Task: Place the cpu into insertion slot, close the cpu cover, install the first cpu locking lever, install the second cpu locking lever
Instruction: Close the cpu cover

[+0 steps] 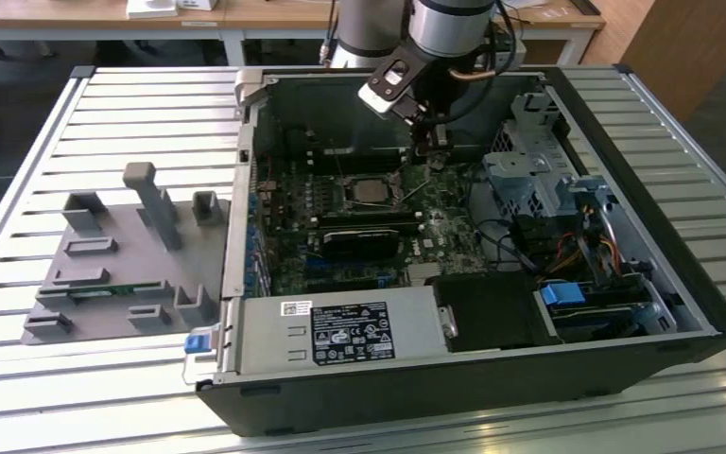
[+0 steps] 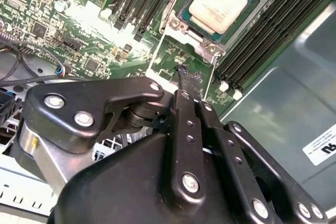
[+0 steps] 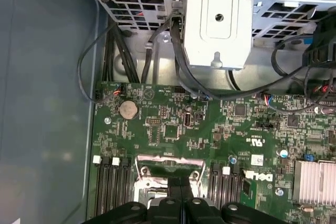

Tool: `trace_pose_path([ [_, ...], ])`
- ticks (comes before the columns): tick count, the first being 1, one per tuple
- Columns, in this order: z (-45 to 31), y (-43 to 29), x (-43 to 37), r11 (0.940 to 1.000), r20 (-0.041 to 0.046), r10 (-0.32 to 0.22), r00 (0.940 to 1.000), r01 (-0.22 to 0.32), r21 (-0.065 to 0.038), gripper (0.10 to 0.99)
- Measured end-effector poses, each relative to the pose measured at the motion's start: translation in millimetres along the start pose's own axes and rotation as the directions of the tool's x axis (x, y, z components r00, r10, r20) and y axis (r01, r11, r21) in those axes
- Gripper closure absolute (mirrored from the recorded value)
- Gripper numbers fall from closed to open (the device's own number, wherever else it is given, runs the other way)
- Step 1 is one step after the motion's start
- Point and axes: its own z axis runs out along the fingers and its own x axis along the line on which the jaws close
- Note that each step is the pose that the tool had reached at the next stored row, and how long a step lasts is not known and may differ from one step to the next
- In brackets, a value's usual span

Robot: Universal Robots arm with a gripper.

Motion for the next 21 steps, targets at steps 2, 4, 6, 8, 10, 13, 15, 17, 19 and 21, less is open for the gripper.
trace_pose_path([
  [2,1.4,1.1,-0.1,1.0,0.0,0.0,1.0,0.0,0.0,0.98],
  [4,2.8,2.4,-0.3,1.0,0.0,0.0,1.0,0.0,0.0,0.98],
  [6,3.7,4.5,-0.4,1.0,-0.0001,0.0,1.0,0.0,0.0,0.98],
  [8,4.2,7.3,-0.3,1.0,0.0001,0.0,1.0,0.0,0.0,0.98],
  [10,4.6,10.4,0.3,1.0,0.0,0.002,1.0,-0.002,0.0,0.98],
  [13,5.3,12.8,2.1,0.9999,0.0002,0.014,0.9999,-0.014,0.0,0.98],
  [15,5.9,13.9,3.0,0.9999,0.0002,0.017,0.9999,-0.017,0.0,0.98],
  [17,6.4,15.2,3.7,0.9999,0.0,0.017,0.9999,-0.017,-0.001,0.98],
  [19,6.5,17.2,4.0,0.9999,0.0004,0.017,0.9999,-0.017,0.0,0.98],
  [21,6.6,19.2,4.4,0.9999,0.0004,0.017,0.9999,-0.017,0.0,0.98],
])
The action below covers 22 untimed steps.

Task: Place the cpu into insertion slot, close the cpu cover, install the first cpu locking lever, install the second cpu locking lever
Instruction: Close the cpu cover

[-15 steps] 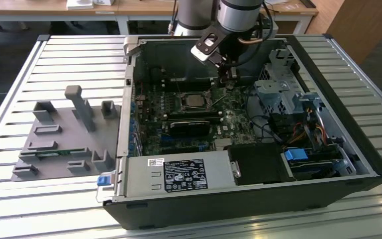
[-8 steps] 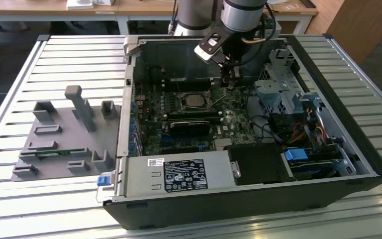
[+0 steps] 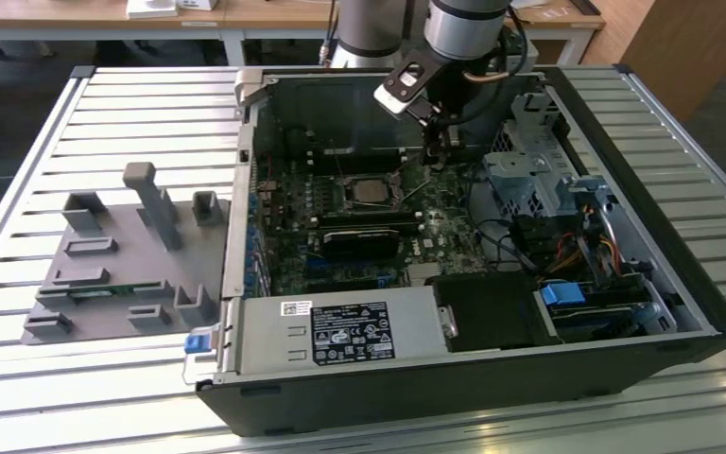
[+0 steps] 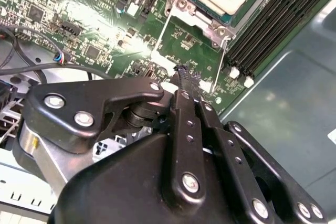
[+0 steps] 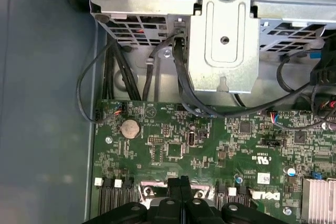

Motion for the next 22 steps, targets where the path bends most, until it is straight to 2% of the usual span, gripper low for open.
trace_pose_path([
  [8,0.2,8.0,1.4,1.0,0.0013,0.0,1.0,0.0,0.0,0.98],
  [22,2.6,22.7,2.0,1.0,0.0051,0.0,1.0,0.0,0.009,0.98],
])
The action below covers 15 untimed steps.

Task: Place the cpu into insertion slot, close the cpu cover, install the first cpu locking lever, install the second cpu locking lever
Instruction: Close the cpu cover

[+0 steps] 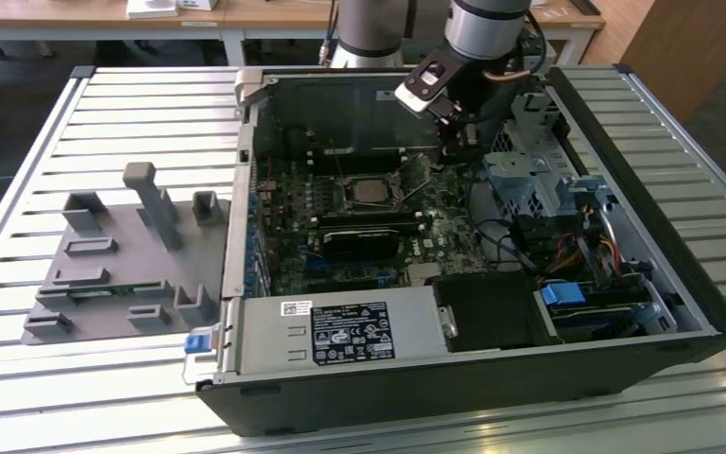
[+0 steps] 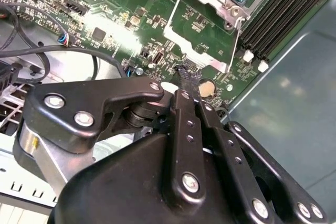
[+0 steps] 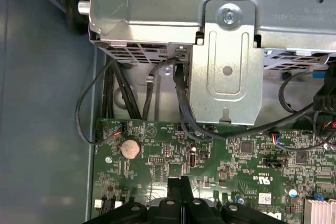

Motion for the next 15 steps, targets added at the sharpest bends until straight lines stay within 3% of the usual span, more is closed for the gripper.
trace_pose_path([
  [15,13.0,2.4,0.9,0.9999,0.0035,0.001,1.0,-0.001,0.015,0.98],
])
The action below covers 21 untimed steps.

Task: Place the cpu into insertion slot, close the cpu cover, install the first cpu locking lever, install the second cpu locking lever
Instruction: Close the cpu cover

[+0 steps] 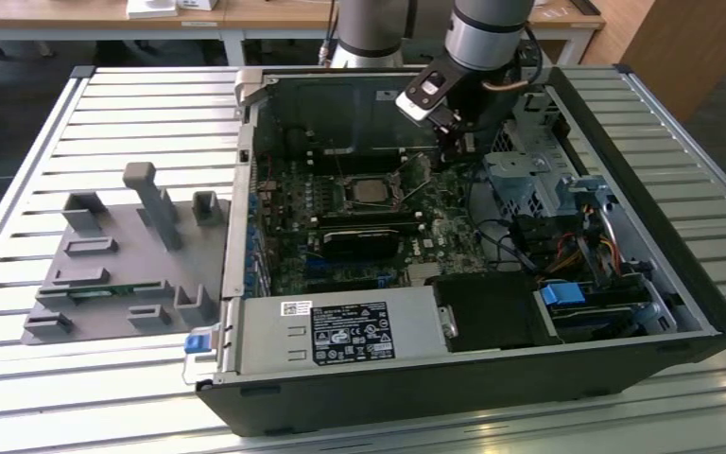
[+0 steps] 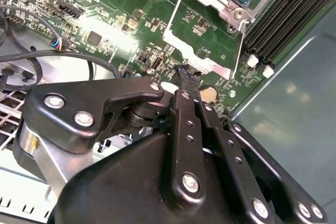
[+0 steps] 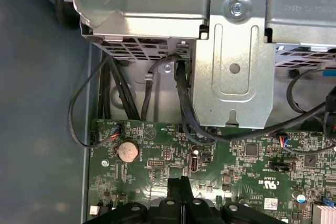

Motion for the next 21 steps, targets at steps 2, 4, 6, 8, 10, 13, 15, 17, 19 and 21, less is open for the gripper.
trace_pose_path([
  [2,0.4,-1.6,0.0,1.0,-0.0001,0.0,1.0,0.0,0.0,0.98],
  [4,0.6,-4.6,0.1,1.0,-0.0001,0.0,1.0,0.0,0.0,0.98],
  [6,0.7,-7.5,0.2,1.0,0.0,0.0,1.0,0.0,0.0,0.98],
  [8,0.8,-10.7,0.3,1.0,-0.0001,0.0,1.0,0.0,0.0,0.98],
  [10,0.9,-14.2,0.4,1.0,-0.0001,0.0,1.0,0.0,0.0,0.98],
  [13,1.0,-18.9,0.6,1.0,0.0,0.0,1.0,0.0,0.0,0.98],
  [15,1.1,-22.0,0.7,1.0,0.0,0.0,1.0,0.0,0.0,0.98],
  [17,1.2,-24.6,0.7,1.0,-0.0003,0.0,1.0,0.0,0.0,0.98],
  [19,1.3,-26.7,0.8,1.0,-0.0001,0.0,1.0,0.0,0.0,0.98],
  [21,1.5,-28.7,0.9,1.0,-0.0002,0.0,1.0,0.0,0.0,0.98],
])
